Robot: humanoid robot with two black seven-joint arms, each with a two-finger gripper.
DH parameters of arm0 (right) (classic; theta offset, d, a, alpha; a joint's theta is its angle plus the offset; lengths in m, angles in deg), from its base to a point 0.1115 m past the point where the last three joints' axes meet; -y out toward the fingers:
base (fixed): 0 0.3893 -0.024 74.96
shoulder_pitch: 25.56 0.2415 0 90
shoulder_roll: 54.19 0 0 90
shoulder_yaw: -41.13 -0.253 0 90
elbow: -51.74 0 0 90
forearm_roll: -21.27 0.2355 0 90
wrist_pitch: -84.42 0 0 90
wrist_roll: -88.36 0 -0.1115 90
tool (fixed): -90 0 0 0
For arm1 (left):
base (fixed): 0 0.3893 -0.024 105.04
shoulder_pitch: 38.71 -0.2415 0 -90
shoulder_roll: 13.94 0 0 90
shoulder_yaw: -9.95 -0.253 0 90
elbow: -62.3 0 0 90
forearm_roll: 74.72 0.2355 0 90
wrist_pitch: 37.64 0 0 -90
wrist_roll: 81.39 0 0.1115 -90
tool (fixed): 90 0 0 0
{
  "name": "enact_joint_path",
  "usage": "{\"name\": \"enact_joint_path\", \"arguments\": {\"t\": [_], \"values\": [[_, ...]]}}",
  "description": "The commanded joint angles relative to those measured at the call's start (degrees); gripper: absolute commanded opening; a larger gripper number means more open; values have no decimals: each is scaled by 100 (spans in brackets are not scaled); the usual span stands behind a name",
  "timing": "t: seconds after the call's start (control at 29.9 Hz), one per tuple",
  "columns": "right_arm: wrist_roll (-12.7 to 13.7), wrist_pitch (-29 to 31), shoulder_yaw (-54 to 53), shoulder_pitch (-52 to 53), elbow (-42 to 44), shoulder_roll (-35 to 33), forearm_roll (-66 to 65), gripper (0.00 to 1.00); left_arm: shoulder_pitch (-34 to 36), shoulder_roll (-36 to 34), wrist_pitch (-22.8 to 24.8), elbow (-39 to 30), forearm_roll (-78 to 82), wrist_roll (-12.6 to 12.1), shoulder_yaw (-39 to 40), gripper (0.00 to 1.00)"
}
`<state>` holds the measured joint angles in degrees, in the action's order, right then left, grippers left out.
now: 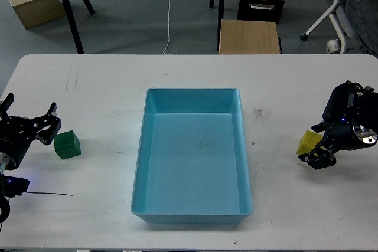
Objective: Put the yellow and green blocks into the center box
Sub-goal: 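Lift the yellow cube and carry it over the blue tray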
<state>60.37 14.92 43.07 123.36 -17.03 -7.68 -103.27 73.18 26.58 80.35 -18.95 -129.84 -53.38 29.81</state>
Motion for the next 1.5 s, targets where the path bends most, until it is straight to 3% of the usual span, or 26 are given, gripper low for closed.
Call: {"name": "enact_joint_path", "arguments": {"t": [0.0, 0.17, 0.6, 0.67, 0.77, 0.97, 1.14, 1.47], "values": [[0, 7, 34, 15, 38, 69, -46, 96, 0, 9, 0, 4, -8, 0, 0, 100], [0, 7, 43, 6, 30, 87, -46, 82, -8, 9, 0, 75, -8, 0, 0, 100], [0, 15, 131, 15, 12, 25, -46, 82, -61, 18, 0, 145, -8, 0, 0, 100], [0, 15, 166, 32, 21, 25, -46, 70, -70, 18, 0, 171, -8, 0, 0, 100], [0, 15, 158, 41, 38, 25, -46, 37, -79, 18, 0, 180, -8, 0, 0, 100], [0, 15, 166, 181, 65, 34, -46, 20, -88, 18, 0, 180, -17, 0, 0, 100], [0, 7, 149, 935, 74, 60, -46, 5, -88, 18, 0, 224, -17, 0, 0, 100], [0, -28, 411, 3063, -119, 780, -46, 2, -88, -9, 0, 251, -96, 0, 0, 100]]}}
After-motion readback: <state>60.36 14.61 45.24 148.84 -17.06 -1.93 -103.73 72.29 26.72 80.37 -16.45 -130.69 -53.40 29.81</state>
